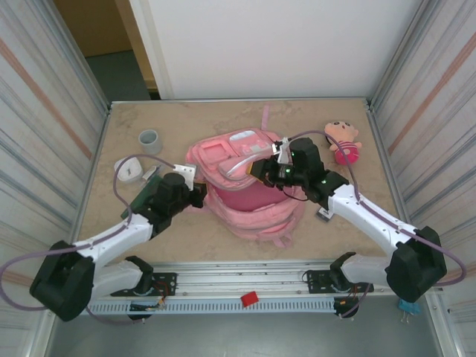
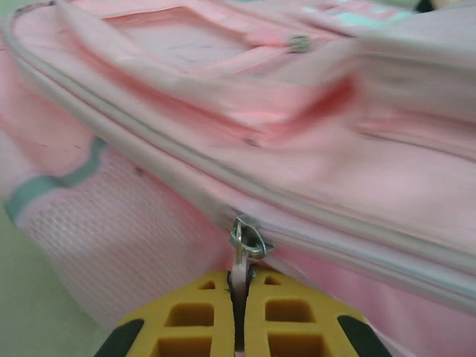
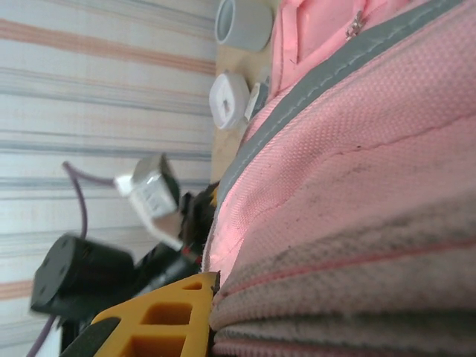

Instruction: Pack the student bag

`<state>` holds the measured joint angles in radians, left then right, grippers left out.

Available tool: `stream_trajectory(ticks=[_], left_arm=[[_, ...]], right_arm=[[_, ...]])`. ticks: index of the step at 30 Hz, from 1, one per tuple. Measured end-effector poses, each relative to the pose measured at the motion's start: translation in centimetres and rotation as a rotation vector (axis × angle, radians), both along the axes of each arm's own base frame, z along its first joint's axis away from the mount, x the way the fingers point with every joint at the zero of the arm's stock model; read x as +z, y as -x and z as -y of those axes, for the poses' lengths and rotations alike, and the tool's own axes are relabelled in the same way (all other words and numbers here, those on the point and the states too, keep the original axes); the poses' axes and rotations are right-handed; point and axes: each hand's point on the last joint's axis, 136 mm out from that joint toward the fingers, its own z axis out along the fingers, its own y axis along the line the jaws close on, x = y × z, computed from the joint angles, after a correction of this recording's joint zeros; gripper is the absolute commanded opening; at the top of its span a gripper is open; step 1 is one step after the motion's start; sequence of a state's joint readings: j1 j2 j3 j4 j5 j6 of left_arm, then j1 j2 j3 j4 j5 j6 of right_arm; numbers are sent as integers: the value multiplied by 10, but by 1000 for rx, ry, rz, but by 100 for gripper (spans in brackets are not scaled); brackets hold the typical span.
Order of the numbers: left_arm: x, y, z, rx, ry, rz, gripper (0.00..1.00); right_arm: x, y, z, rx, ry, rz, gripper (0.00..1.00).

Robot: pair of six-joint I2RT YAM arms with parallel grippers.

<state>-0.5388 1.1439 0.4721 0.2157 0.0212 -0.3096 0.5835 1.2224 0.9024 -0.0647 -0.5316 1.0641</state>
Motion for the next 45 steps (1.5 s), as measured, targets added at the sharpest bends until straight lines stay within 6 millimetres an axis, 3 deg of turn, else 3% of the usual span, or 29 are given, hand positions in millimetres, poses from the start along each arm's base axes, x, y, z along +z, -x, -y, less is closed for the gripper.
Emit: stream_trajectory(ticks=[6, 11, 15, 21, 25, 28, 30, 32, 34, 39, 45], left_arm=[[-3, -21, 10, -24, -3, -13, 12], [4, -33, 1, 27, -1, -7, 39], [16, -30, -12, 87, 27, -18, 58], [53, -10, -23, 137, 136, -7, 65], [53, 1, -29, 166, 155, -48, 70], [45, 6, -35, 193, 145, -91, 73], [39, 9, -37, 207, 141, -120, 74], [36, 9, -41, 225, 146, -138, 76], [33, 8, -46, 250, 156, -156, 78], [27, 4, -58, 304, 186, -193, 79], [17, 2, -76, 375, 201, -227, 79]], right_arm=[[-5, -3, 5, -24, 30, -4, 2], [-5, -11, 9, -90, 46, 15, 2], [-11, -13, 9, -147, 49, 31, 3], [-22, -27, -4, -186, 28, 36, 4], [-45, -40, -14, -210, 67, 19, 9], [-60, -44, -19, -222, 99, 9, 19], [-63, -42, -20, -223, 112, 7, 34], [-66, -39, -21, -216, 130, -2, 48], [-70, -34, -21, -198, 163, -11, 56], [-79, -8, -10, -152, 259, -49, 64], [-62, 27, 23, -145, 301, -35, 68]])
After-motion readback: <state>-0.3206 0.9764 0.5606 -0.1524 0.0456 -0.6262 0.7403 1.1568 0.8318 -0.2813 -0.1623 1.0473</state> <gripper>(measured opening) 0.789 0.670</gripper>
